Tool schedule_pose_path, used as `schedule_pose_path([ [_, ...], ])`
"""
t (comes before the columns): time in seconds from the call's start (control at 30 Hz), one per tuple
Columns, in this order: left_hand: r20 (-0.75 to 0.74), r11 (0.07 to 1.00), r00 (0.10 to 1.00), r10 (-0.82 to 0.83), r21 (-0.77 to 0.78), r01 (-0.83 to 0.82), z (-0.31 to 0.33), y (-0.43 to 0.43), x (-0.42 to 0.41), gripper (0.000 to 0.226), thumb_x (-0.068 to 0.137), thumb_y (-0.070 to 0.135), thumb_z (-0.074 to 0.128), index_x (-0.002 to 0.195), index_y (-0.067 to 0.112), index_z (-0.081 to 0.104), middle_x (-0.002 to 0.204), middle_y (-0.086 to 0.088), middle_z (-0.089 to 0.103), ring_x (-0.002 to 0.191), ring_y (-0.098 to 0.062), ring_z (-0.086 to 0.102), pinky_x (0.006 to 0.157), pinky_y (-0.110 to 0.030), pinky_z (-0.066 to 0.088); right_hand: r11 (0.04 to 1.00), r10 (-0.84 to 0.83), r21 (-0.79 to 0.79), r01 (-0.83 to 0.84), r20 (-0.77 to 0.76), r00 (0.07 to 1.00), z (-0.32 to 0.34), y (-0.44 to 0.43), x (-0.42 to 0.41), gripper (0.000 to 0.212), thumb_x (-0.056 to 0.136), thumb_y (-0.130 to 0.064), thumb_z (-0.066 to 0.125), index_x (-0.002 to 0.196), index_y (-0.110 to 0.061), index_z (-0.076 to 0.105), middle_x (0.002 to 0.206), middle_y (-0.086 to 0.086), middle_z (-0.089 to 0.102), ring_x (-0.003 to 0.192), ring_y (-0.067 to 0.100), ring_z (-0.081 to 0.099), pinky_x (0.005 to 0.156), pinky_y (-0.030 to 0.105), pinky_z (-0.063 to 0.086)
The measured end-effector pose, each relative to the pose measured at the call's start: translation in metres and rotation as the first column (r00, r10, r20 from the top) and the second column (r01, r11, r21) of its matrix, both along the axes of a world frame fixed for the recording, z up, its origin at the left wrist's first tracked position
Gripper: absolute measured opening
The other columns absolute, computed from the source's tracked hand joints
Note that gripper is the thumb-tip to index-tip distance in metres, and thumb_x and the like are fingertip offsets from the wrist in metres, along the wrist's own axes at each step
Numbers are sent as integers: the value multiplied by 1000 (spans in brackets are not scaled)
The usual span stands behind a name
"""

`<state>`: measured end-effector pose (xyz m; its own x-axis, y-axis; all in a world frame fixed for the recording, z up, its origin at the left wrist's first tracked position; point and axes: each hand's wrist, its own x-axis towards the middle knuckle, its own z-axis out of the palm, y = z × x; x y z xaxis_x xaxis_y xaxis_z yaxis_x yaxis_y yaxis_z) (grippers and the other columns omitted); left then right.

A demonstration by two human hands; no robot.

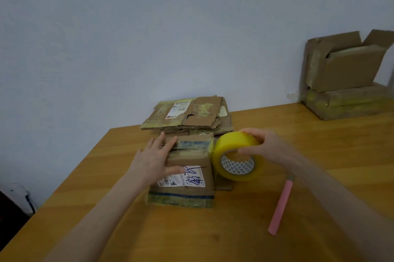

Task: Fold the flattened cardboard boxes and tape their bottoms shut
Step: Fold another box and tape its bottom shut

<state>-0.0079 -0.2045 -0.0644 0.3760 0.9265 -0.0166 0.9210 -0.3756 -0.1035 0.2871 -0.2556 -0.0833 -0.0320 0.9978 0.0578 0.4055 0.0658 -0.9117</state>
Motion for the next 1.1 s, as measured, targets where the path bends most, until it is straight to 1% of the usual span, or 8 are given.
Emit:
schedule_pose_path([
  [0.07,-95,988,987,-126,82,134,1,-4,24,111,57,88,28,147,38,-15,156,7,-17,146,-21,-7,115,-56,2,1000,4,11,-4,6,1000,-3,2,-7,53,74,-29,76,122,-31,54,110,-8,59,98,10,57,66,19,47],
  [0.17,-26,958,958,-287,18,287,-5,-4,60,102,75,75,48,147,38,-14,157,11,-16,146,-15,-10,116,-57,1,999,23,29,-24,10,1000,-6,-3,-11,55,72,-27,78,119,-37,52,108,-16,54,99,8,54,66,18,47],
  [0.3,-60,959,960,-274,53,277,-13,2,64,87,84,63,50,149,39,-4,159,12,-8,147,-18,-4,116,-58,7,997,71,35,-72,32,997,-6,-7,-10,50,72,-19,78,106,-45,52,101,-16,60,91,4,59,61,16,50],
  [0.43,-17,966,966,-256,32,257,-13,1,60,81,88,58,49,149,40,0,159,11,-6,147,-21,-3,114,-60,11,997,79,6,-81,114,990,4,-3,-9,52,74,-24,77,118,-36,51,103,-14,58,91,2,57,68,19,48],
  [0.57,0,970,970,-241,40,241,-14,0,60,78,89,56,49,149,41,1,159,10,-5,147,-23,-2,114,-61,12,996,86,-40,-80,218,972,0,-2,-3,54,74,-29,76,122,-29,51,112,-4,58,98,13,57,78,27,51],
  [0.8,19,969,971,-239,71,237,-15,4,58,80,87,59,50,149,42,2,159,9,-2,147,-22,0,115,-59,13,993,110,-91,-80,386,916,6,-6,3,66,72,-41,75,131,-33,46,115,-6,53,96,10,55,77,27,53],
  [1.0,1,965,972,-234,125,232,-17,-2,55,84,82,66,48,147,47,-2,160,5,-4,147,-21,3,116,-55,13,997,-2,-76,15,172,985,-2,-24,3,47,71,-26,79,111,-20,53,105,0,60,93,14,60,77,28,54],
  [1.1,21,970,973,-228,91,226,-14,-3,55,77,85,62,49,146,49,3,160,5,0,147,-23,3,115,-57,15,999,6,-45,2,178,984,-3,-30,0,47,71,-22,79,110,-23,54,105,0,60,93,15,61,77,32,56],
])
